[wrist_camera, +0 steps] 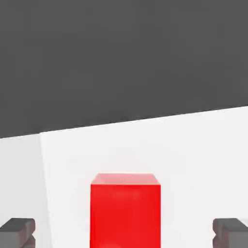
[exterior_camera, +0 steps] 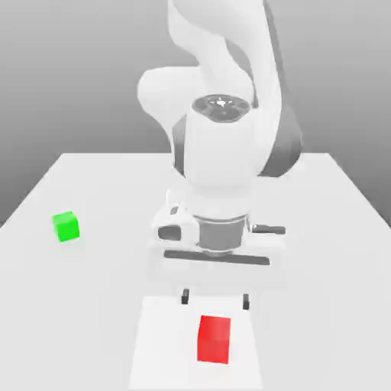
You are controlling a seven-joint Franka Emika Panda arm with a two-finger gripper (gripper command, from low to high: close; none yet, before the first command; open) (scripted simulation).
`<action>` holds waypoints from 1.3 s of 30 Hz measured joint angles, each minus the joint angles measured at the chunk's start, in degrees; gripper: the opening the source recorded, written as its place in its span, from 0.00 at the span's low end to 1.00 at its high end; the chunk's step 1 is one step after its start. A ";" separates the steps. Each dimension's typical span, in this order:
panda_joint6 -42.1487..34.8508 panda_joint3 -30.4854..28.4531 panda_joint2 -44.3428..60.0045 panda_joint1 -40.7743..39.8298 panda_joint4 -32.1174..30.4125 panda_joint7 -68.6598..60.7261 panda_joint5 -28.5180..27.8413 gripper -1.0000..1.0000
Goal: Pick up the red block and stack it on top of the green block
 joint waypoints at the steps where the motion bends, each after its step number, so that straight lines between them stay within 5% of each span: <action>1: 1.71 -0.39 2.07 0.28 0.22 0.44 -0.54 0.50; 3: 5.16 -0.94 6.22 0.59 0.78 1.29 -1.65 0.50; 4: 6.51 -1.31 7.80 0.91 1.00 1.51 -1.94 0.00; 11: 6.70 -1.30 7.95 0.86 1.01 1.79 -2.25 0.00; 18: -2.78 -1.88 -4.03 -2.22 -1.42 1.88 -0.44 0.00; 29: -6.17 -15.47 -16.22 -28.44 -9.23 23.48 -10.70 0.00; 39: -7.67 -28.38 -25.40 -50.50 -16.88 39.73 -14.45 0.00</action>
